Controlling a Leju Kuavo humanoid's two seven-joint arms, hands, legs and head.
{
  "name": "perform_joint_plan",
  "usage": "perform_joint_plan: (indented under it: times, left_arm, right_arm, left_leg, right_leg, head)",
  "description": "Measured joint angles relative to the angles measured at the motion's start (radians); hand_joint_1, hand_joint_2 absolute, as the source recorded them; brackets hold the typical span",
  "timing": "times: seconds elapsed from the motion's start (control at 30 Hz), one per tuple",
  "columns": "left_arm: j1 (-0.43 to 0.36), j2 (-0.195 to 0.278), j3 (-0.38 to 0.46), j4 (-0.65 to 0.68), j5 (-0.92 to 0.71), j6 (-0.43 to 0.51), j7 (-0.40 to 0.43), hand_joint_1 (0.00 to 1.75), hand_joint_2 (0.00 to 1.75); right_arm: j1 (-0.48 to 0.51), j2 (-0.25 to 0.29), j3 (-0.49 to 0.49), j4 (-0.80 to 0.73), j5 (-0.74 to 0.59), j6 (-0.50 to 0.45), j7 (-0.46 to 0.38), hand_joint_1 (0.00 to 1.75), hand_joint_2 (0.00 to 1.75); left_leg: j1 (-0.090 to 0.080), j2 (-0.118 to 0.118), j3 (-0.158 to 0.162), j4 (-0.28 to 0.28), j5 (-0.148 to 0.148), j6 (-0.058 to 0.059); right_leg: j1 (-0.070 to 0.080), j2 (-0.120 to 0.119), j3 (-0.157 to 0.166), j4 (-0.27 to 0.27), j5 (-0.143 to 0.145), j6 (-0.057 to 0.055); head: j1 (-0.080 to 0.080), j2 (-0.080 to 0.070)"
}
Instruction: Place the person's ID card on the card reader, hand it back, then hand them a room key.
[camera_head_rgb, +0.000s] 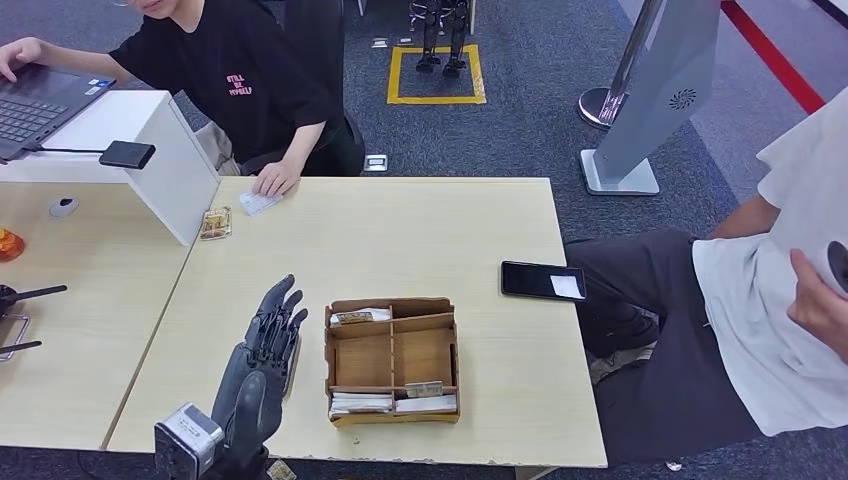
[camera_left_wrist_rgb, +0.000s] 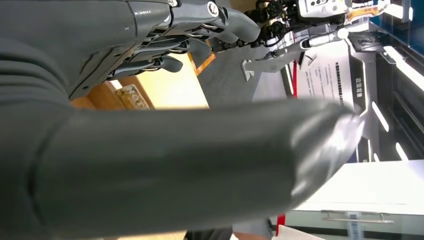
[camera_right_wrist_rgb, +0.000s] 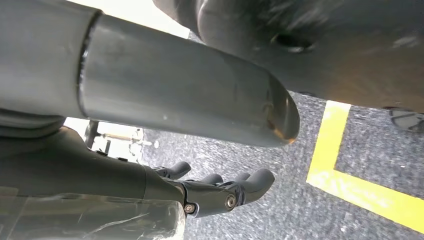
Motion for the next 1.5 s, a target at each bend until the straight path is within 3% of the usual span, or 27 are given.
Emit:
perform_joint_plan:
  times: [0.13, 0.27, 0.43, 0.47, 0.5, 0.57, 0.6, 0.63, 0.77, 0.87, 0.93, 1.07, 1.3, 1.5]
  left_arm:
    - [0.03, 0.004, -0.058, -0.004, 0.026, 0.011, -0.015, 0.0, 0.0]
    - [0.041, 0.025, -0.131, 0.001, -0.067, 0.085, -0.021, 0.0, 1.75]
    - [0.029, 0.058, -0.212, 0.024, -0.333, 0.27, 0.029, 0.03, 1.75]
    - [0.021, 0.067, -0.226, 0.033, -0.407, 0.309, 0.048, 0.18, 1.75]
    - [0.014, 0.075, -0.236, 0.043, -0.473, 0.34, 0.065, 0.44, 1.75]
    - [0.002, 0.09, -0.252, 0.064, -0.595, 0.385, 0.1, 1.13, 1.75]
    - [-0.004, 0.098, -0.26, 0.076, -0.651, 0.404, 0.117, 1.34, 1.75]
    - [-0.009, 0.105, -0.267, 0.086, -0.698, 0.42, 0.131, 1.33, 1.75]
    - [-0.037, 0.14, -0.313, 0.135, -0.914, 0.494, 0.237, 0.98, 1.75]
    - [-0.059, 0.167, -0.353, 0.166, -1.024, 0.508, 0.305, 0.55, 1.75]
    - [-0.073, 0.186, -0.38, 0.186, -1.076, 0.502, 0.338, 0.38, 1.75]
    - [-0.106, 0.224, -0.423, 0.215, -1.156, 0.444, 0.377, 0.29, 1.75]
    - [-0.15, 0.272, -0.464, 0.267, -1.239, 0.319, 0.401, 0.31, 1.75]
    - [-0.161, 0.294, -0.475, 0.295, -1.316, 0.271, 0.429, 0.34, 1.75]
  right_arm:
    - [0.001, 0.001, -0.011, -0.01, 0.005, 0.016, -0.004, 0.0, 0.0]
    - [0.002, 0.003, -0.027, -0.024, 0.008, 0.031, -0.009, 0.0, 0.0]
    - [0.004, 0.005, -0.046, -0.035, 0.008, 0.037, -0.009, 0.0, 0.0]
    - [0.004, 0.005, -0.05, -0.036, 0.008, 0.037, -0.008, 0.0, 0.0]
    - [0.005, 0.005, -0.053, -0.036, 0.008, 0.036, -0.007, 0.0, 0.0]
    - [0.005, 0.005, -0.056, -0.037, 0.009, 0.035, -0.005, 0.0, 0.0]
    - [0.005, 0.005, -0.058, -0.037, 0.011, 0.034, -0.005, 0.0, 0.0]
    - [0.005, 0.005, -0.059, -0.038, 0.013, 0.034, -0.005, 0.0, 0.0]
    - [0.005, 0.005, -0.066, -0.048, 0.024, 0.043, -0.005, 0.0, 0.0]
    - [0.005, 0.006, -0.066, -0.057, 0.027, 0.054, -0.005, 0.0, 0.0]
    - [0.005, 0.006, -0.066, -0.063, 0.027, 0.061, -0.005, 0.0, 0.0]
    - [0.005, 0.007, -0.066, -0.072, 0.028, 0.07, -0.002, 0.0, 0.0]
    - [0.005, 0.007, -0.065, -0.074, 0.028, 0.068, 0.003, 0.0, 0.0]
    - [0.004, 0.007, -0.065, -0.067, 0.028, 0.055, 0.006, 0.0, 0.0]
  left_leg:
    - [0.0, 0.0, 0.0, 0.0, 0.0, 0.0]
    - [0.0, 0.0, 0.0, 0.0, 0.0, 0.0]
    - [0.0, 0.0, 0.0, 0.0, 0.0, 0.0]
    - [0.0, -0.001, 0.0, 0.0, 0.0, 0.0]
    - [0.0, -0.001, 0.0, 0.0, 0.0, 0.0]
    - [0.0, -0.001, 0.0, 0.0, 0.0, 0.0]
    - [0.0, -0.001, 0.0, 0.0, 0.0, 0.0]
    - [0.0, -0.001, 0.0, 0.0, 0.0, 0.0]
    - [0.0, -0.001, 0.0, 0.0, 0.0, 0.0]
    - [0.0, -0.001, 0.0, 0.0, 0.0, 0.0]
    - [0.0, -0.001, 0.0, 0.0, 0.0, 0.0]
    - [0.0, -0.001, 0.0, 0.0, 0.0, 0.0]
    - [0.0, -0.001, 0.0, 0.0, 0.0, 0.0]
    - [0.0, -0.001, 0.0, 0.0, 0.0, 0.0]
  right_leg:
    - [0.0, -0.001, 0.0, 0.0, 0.0, 0.0]
    - [0.0, -0.001, 0.0, 0.0, 0.0, 0.0]
    - [0.0, -0.001, 0.0, 0.0, 0.0, 0.0]
    - [0.0, -0.001, 0.0, 0.0, 0.0, 0.0]
    - [0.0, -0.001, 0.0, 0.0, 0.0, 0.0]
    - [0.0, -0.001, 0.0, 0.0, 0.0, 0.0]
    - [0.0, -0.001, 0.0, 0.0, 0.0, 0.0]
    - [0.0, -0.001, 0.001, 0.0, 0.0, 0.0]
    - [0.0, -0.001, 0.001, 0.0, 0.0, 0.0]
    - [0.0, -0.001, 0.001, 0.0, 0.0, 0.0]
    - [0.0, -0.001, 0.001, 0.0, 0.0, 0.0]
    - [0.0, -0.001, 0.001, 0.0, 0.0, 0.0]
    - [0.0, -0.002, 0.001, 0.0, 0.0, 0.0]
    - [0.0, -0.002, 0.001, 0.0, 0.0, 0.0]
  head:
    - [0.0, 0.0]
    - [0.0, 0.0]
    - [0.0, 0.0]
    - [0.0, 0.0]
    - [0.0, 0.0]
    - [0.0, 0.0]
    - [0.0, 0.0]
    - [0.0, 0.0]
    - [0.0, 0.0]
    - [0.0, 0.0]
    - [0.0, 0.0]
    - [0.0, 0.0]
    - [0.0, 0.0]
    - [0.0, 0.0]
